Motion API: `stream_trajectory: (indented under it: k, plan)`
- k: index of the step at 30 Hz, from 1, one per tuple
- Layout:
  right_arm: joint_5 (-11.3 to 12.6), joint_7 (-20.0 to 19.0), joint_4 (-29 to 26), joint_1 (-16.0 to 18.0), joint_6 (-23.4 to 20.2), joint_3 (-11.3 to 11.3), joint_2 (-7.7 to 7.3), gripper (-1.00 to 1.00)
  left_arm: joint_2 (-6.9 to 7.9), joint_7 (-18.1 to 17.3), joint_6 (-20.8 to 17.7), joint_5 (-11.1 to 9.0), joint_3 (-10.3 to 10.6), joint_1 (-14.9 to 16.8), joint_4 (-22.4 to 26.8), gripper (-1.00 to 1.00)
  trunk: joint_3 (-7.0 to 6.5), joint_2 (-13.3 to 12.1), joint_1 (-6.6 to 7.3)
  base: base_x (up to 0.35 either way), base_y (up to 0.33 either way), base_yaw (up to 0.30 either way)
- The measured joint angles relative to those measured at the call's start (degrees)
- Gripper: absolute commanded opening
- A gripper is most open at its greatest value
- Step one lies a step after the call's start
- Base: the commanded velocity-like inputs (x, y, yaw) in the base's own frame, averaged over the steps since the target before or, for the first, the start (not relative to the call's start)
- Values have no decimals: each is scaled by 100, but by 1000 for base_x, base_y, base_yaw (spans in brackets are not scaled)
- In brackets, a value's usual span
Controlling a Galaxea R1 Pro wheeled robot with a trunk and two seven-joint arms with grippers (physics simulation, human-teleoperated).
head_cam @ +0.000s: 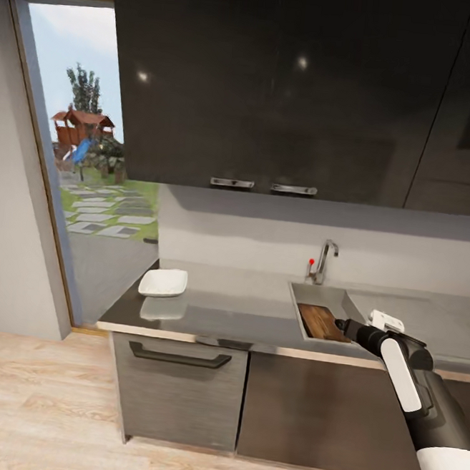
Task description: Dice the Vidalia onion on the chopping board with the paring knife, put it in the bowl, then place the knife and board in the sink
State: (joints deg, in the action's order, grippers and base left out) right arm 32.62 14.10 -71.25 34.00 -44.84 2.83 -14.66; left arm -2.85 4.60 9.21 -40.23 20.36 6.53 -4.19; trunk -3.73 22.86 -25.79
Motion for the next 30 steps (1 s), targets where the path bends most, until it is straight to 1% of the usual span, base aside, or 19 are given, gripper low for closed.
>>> stream_trajectory:
  k: [10,13,14,15,17,18,20,23,24,26,27,28,29,30]
  plan:
    - [-7,-13,34,-7,9,-14,2,100,2,0,-1,35,14,0,8,100,0,0,0,-267,5,0]
    - [-58,-21,78,-8,38,-193,17,100,8,-2,1,46,17,0,12,100,0,2,1,-105,0,0]
    - [-125,-27,124,-9,80,-358,29,100,12,-5,5,52,17,1,20,100,0,1,2,-28,0,0]
    - [-160,-33,169,-8,123,-424,34,100,17,-7,7,55,20,1,24,100,0,0,2,-18,0,0]
    - [-195,-34,299,-8,297,-527,38,100,41,-9,45,60,19,1,57,100,0,1,3,-9,0,0]
    - [-206,-37,422,-9,491,-590,39,100,93,-11,150,59,18,1,115,100,0,0,3,-5,0,0]
    - [-213,-39,585,-10,725,-661,40,100,142,-13,296,58,18,1,190,100,0,1,3,-2,0,0]
    - [-216,-81,1117,-11,1356,-863,40,100,185,-24,491,59,18,0,313,100,1,0,3,0,0,0]
    - [-219,-359,1742,-13,2185,-1076,44,100,183,-23,544,70,19,4,389,100,2,1,3,0,0,0]
    - [-224,-1019,2849,-13,3451,-1408,57,100,210,-3,562,177,17,5,494,100,2,1,3,0,0,0]
    - [-219,-1224,3273,-11,3895,-1544,71,100,225,1,564,232,17,6,540,100,1,0,2,0,0,0]
    - [-238,-1458,3877,-15,4537,-1722,132,100,237,8,565,325,19,6,652,100,2,1,3,0,0,0]
    - [-242,-1520,4131,-13,4756,-1774,168,100,242,10,565,357,18,6,708,100,1,0,2,0,0,0]
    - [-242,-1600,4569,-13,5198,-1853,246,100,251,13,560,416,19,6,842,100,2,1,3,0,0,0]
